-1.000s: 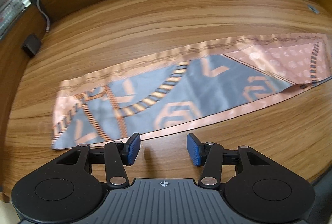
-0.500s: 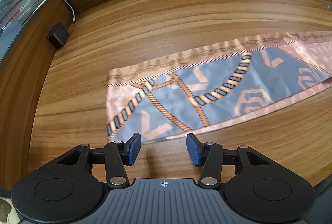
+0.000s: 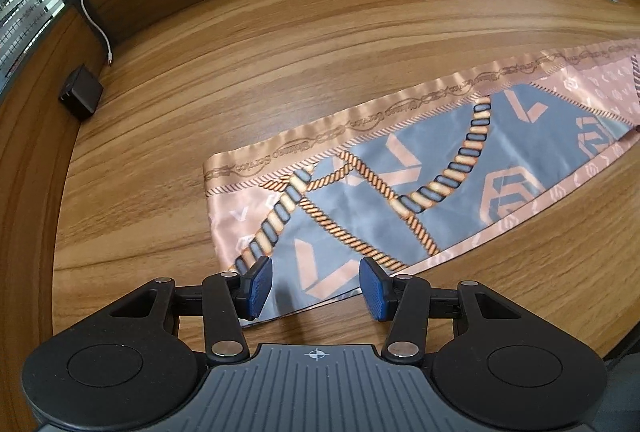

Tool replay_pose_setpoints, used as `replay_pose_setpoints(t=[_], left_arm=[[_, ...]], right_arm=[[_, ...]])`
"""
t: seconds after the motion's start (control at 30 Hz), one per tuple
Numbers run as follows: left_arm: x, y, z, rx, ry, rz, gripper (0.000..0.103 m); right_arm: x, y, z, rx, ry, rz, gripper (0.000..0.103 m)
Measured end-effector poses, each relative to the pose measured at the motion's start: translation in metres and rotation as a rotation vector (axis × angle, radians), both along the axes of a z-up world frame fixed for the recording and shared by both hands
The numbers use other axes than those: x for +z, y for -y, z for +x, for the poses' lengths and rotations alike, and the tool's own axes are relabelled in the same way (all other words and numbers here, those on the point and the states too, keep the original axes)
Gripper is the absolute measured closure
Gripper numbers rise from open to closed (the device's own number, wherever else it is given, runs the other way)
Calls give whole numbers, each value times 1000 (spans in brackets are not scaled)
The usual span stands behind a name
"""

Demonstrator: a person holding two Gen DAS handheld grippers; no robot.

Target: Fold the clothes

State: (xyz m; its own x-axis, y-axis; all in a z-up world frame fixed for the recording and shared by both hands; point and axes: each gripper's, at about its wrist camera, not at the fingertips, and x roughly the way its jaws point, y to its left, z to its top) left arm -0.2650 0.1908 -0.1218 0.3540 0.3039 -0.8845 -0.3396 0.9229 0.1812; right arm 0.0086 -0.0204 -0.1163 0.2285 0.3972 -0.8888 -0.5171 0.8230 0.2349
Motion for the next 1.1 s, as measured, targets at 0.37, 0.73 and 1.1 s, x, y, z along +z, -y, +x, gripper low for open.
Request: replay_pose_setpoints(t=[0.37,0.73,1.1], left_arm=[[9,-29,3,-122,31,-32,51],[3,-66,29,-225,27,-98,52],[-8,-69,29,-268,9,-136,55]], right_arm=[[-17,-43,-45,-147,-55,115,88],[-33,-46,-58,-369,-54,192,86],[-42,-44,-66,-515,-50,247,98]])
